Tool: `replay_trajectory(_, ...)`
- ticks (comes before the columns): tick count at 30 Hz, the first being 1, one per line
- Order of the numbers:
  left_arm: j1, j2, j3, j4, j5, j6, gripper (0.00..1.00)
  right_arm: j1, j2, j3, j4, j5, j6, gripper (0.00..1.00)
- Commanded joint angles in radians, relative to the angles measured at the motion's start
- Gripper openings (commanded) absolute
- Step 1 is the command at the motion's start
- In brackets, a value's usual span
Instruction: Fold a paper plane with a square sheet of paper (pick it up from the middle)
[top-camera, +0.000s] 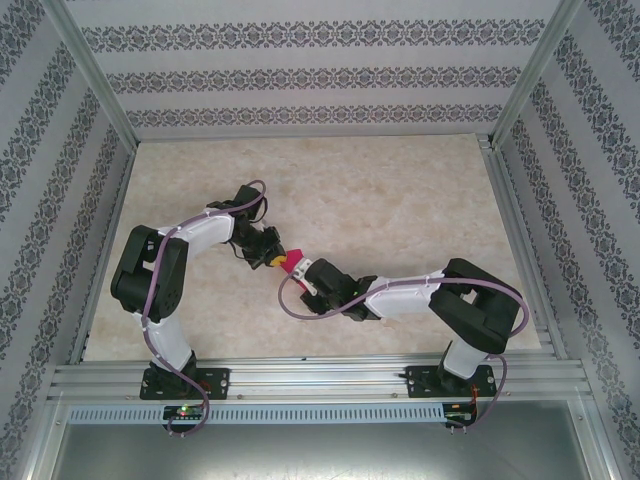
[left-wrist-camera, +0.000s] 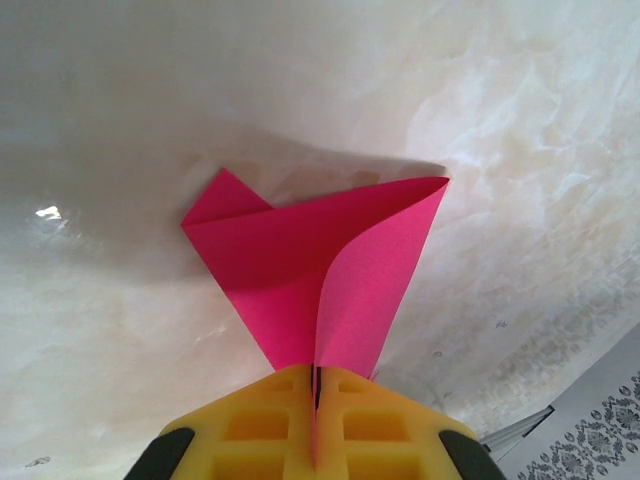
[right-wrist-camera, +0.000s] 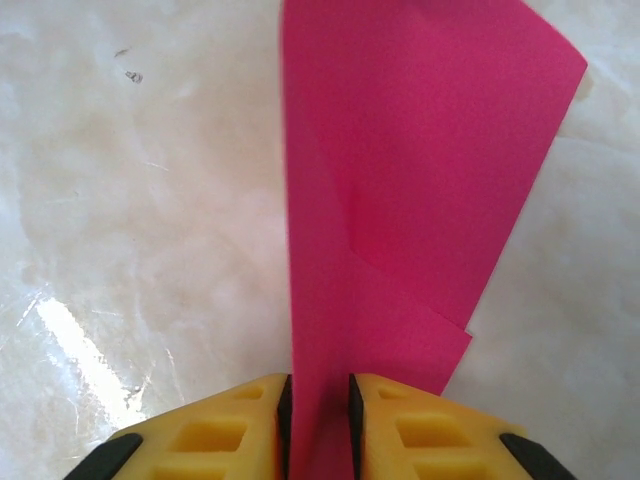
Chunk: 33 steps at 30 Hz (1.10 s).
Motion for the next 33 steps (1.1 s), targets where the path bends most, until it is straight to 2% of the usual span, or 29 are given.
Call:
replay_trajectory(1,0.011,0.009,-0.013,-0.004,0.021,-0.02,0.0,0.01,-0.017,0.028,-0.018,0.069,-0.031,0.24)
replay_trajectory(12,0.011,0.007,-0.02,-0.001,0.026,-0.024,0.0,0.011,-0.004,0.034,-0.012,0.066,-0.023,0.2)
replay_trajectory(19,0.011,0.0,-0.016,-0.004,0.024,-0.019,0.0,0.009,0.013,0.039,-0.013,0.05,0.0,0.04)
replay_trajectory(21,0.012,-0.01,-0.017,-0.007,0.012,-0.016,0.05,0.003,0.012,0.036,-0.01,0.036,0.019,0.0)
replay_trajectory(25,0.02,-0.042,-0.016,-0.024,-0.029,-0.002,0.15,-0.032,0.0,0.024,0.021,-0.063,0.068,0.0)
replay_trajectory(27,0.023,-0.062,-0.014,-0.041,-0.057,0.009,0.25,-0.059,-0.01,0.013,0.051,-0.134,0.101,0.0)
replay_trajectory(29,0.028,-0.088,-0.012,-0.058,-0.096,0.022,0.28,-0.098,-0.012,0.006,0.075,-0.236,0.147,0.0)
replay_trajectory(31,0.028,-0.12,-0.019,-0.06,-0.138,0.028,0.4,-0.13,-0.008,0.007,0.087,-0.318,0.195,0.0)
replay_trajectory(33,0.028,-0.158,-0.03,-0.063,-0.178,0.031,0.43,-0.152,-0.004,0.003,0.104,-0.374,0.226,0.0)
